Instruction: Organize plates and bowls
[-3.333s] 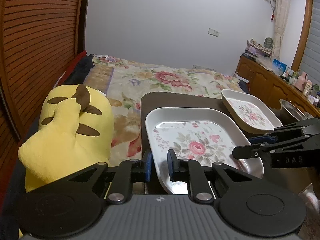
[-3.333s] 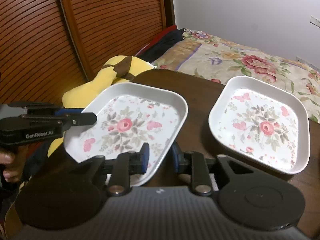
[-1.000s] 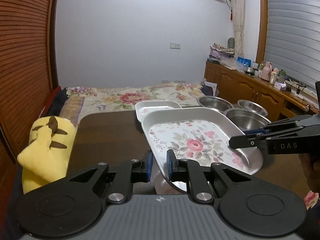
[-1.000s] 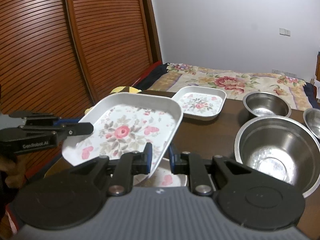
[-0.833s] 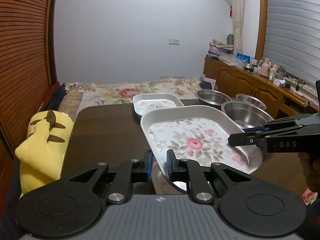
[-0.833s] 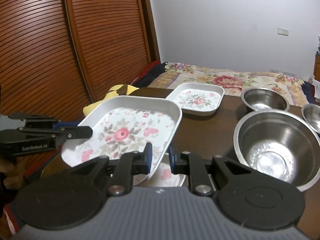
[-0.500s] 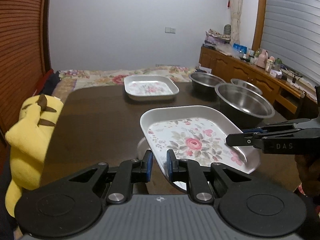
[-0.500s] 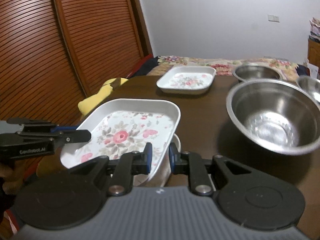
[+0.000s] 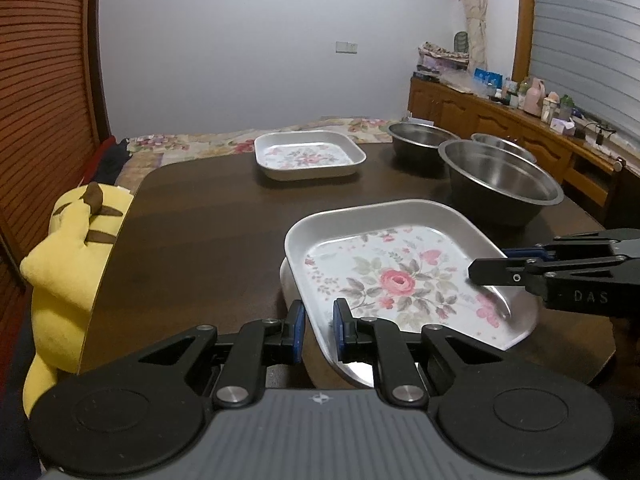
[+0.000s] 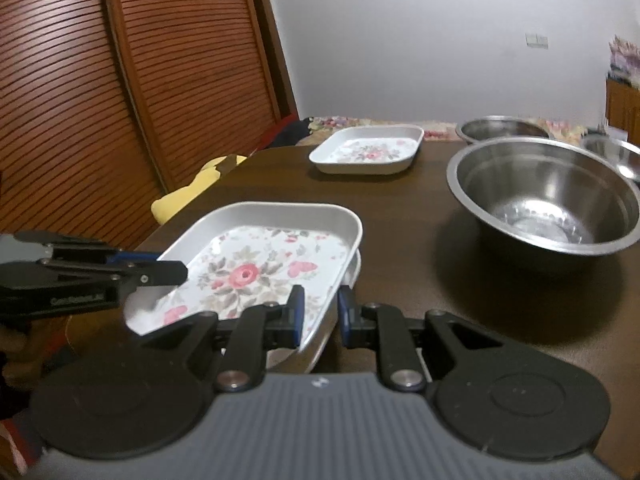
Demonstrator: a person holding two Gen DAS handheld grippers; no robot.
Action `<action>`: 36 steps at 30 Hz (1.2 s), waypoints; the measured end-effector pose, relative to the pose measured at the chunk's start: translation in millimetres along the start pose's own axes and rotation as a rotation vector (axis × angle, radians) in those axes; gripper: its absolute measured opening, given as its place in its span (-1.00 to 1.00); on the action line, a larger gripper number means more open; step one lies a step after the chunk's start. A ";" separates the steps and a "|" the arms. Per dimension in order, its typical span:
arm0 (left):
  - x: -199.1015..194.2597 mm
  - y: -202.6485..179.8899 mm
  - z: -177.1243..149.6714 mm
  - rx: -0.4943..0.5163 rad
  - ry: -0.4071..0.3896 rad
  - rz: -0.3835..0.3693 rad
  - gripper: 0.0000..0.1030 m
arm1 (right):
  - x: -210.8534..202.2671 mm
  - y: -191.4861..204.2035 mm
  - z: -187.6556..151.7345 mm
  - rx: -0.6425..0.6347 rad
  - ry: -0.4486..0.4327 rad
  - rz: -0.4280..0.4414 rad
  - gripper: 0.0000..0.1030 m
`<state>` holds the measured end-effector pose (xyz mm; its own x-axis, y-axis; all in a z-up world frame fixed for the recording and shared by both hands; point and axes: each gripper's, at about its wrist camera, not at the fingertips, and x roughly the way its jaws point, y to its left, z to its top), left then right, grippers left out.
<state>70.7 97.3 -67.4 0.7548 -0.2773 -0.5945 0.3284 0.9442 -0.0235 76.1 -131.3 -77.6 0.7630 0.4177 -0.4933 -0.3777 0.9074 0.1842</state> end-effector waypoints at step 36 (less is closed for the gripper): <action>4.4 4.1 3.8 0.005 -0.033 0.035 -0.55 | -1.4 -8.5 1.1 0.013 -0.037 -0.011 -0.60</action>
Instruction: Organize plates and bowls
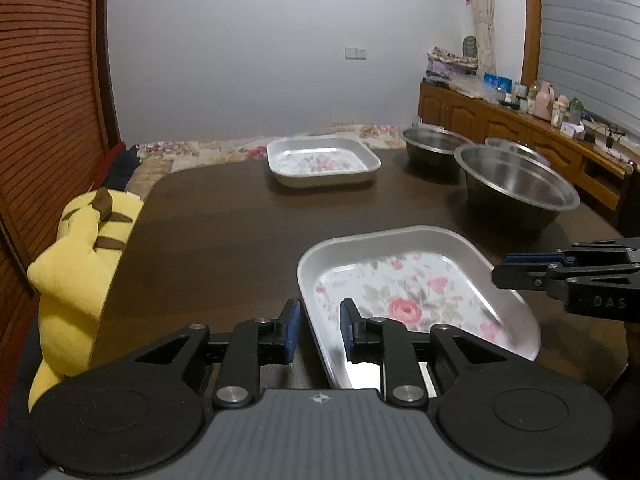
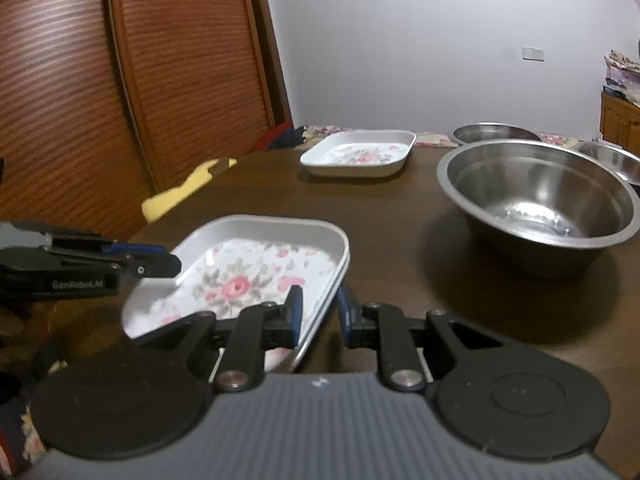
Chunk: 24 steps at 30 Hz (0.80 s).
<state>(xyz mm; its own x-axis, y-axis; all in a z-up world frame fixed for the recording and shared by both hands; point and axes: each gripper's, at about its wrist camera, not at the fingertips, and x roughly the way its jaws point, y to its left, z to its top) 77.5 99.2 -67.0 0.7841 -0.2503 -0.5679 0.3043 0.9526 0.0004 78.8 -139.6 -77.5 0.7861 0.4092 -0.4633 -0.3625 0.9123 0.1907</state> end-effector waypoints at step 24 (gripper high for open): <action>-1.5 9.8 60.1 0.029 -0.107 -0.022 -0.47 | -25.6 -13.0 50.4 -0.066 -0.104 -0.046 -0.60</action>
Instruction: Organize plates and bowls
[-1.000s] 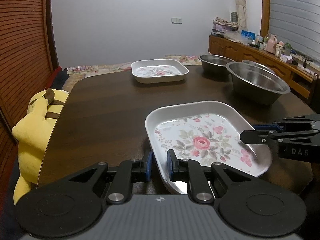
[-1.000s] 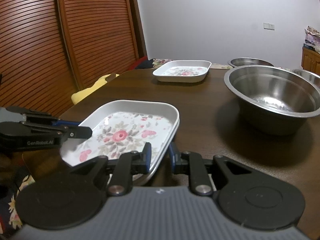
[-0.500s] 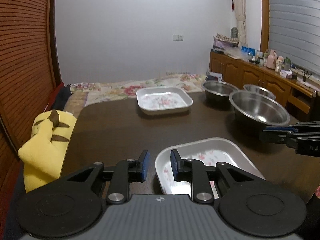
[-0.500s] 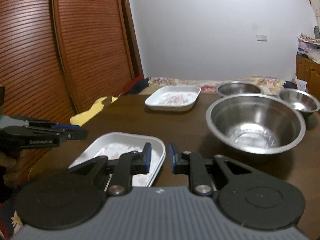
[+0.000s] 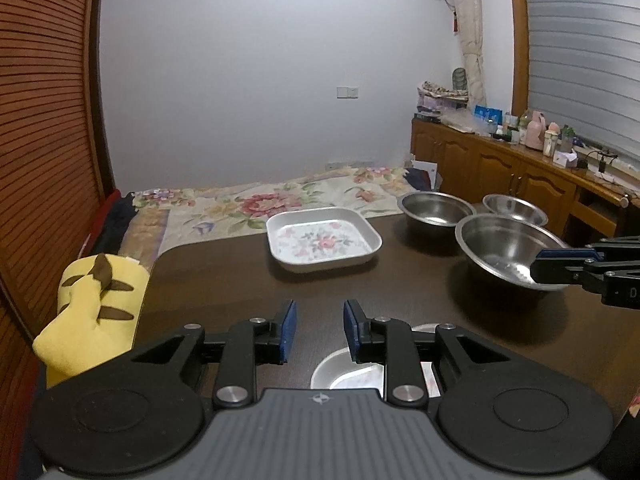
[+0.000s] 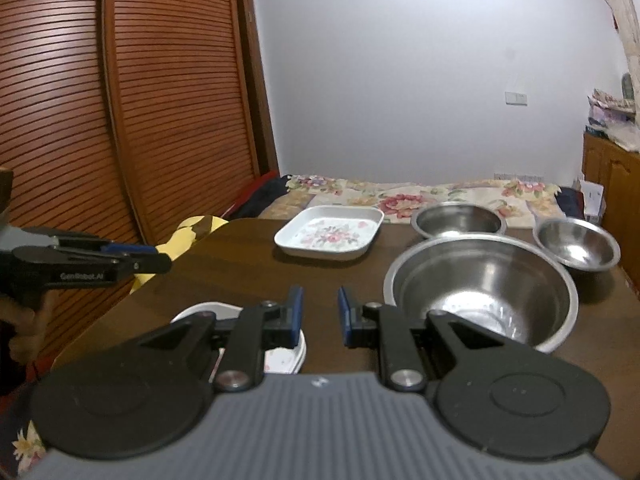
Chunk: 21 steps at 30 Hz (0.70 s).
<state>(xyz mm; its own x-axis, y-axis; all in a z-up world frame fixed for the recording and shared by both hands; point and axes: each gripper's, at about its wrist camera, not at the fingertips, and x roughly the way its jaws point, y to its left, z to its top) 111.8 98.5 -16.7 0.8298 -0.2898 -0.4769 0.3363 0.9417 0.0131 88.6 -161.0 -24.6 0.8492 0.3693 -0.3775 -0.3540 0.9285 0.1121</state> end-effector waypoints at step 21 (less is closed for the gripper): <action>99.5 32.6 77.8 -0.021 0.022 0.021 -0.36 | 112.3 -37.3 92.1 -0.069 0.151 0.059 -0.60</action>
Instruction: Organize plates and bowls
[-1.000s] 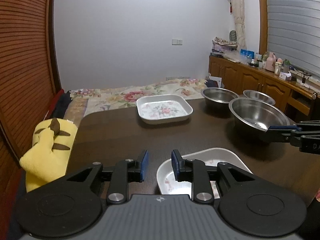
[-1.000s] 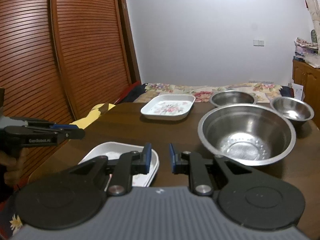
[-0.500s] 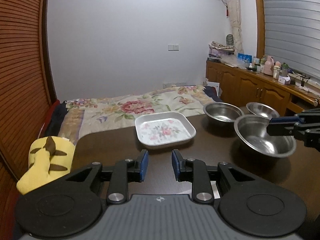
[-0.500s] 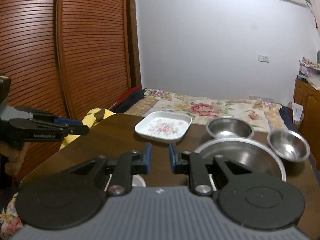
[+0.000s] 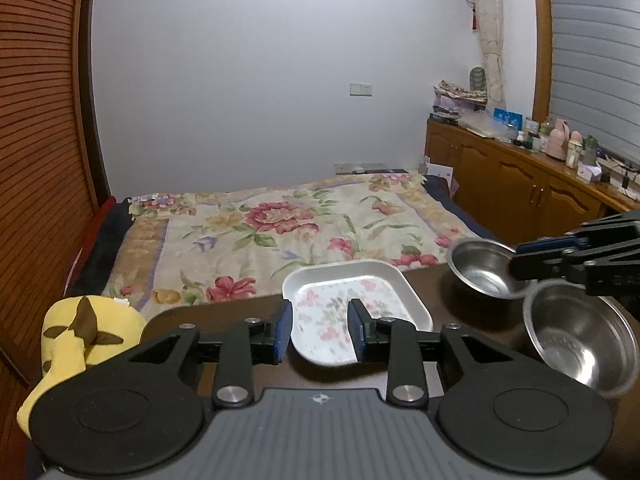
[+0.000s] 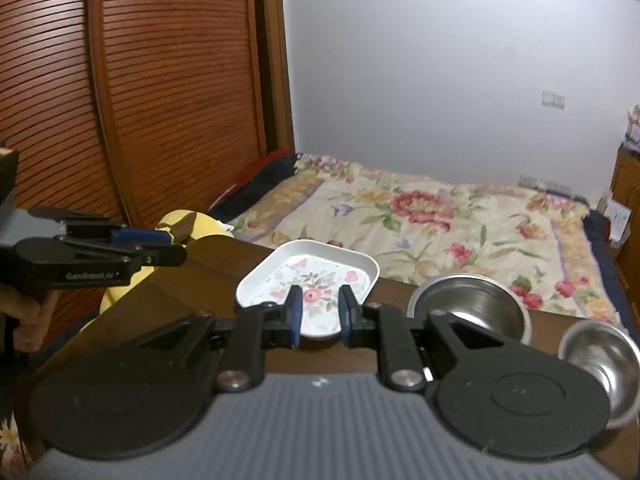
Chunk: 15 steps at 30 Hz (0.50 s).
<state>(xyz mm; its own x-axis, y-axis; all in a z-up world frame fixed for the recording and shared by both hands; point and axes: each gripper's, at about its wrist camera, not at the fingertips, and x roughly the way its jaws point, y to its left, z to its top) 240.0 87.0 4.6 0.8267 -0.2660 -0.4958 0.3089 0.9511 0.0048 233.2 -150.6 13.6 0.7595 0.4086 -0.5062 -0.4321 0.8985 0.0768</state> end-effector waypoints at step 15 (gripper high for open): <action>82.9 23.1 -2.4 -0.048 0.106 -0.011 -0.27 | 99.2 -20.5 6.2 -0.007 0.214 0.006 -0.23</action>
<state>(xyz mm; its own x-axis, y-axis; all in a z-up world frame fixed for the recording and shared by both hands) 314.5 87.3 -38.5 0.7682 -0.2613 -0.5845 0.2929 0.9552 -0.0421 320.5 -127.5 -33.0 0.6370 0.3695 -0.6765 -0.4400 0.8949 0.0744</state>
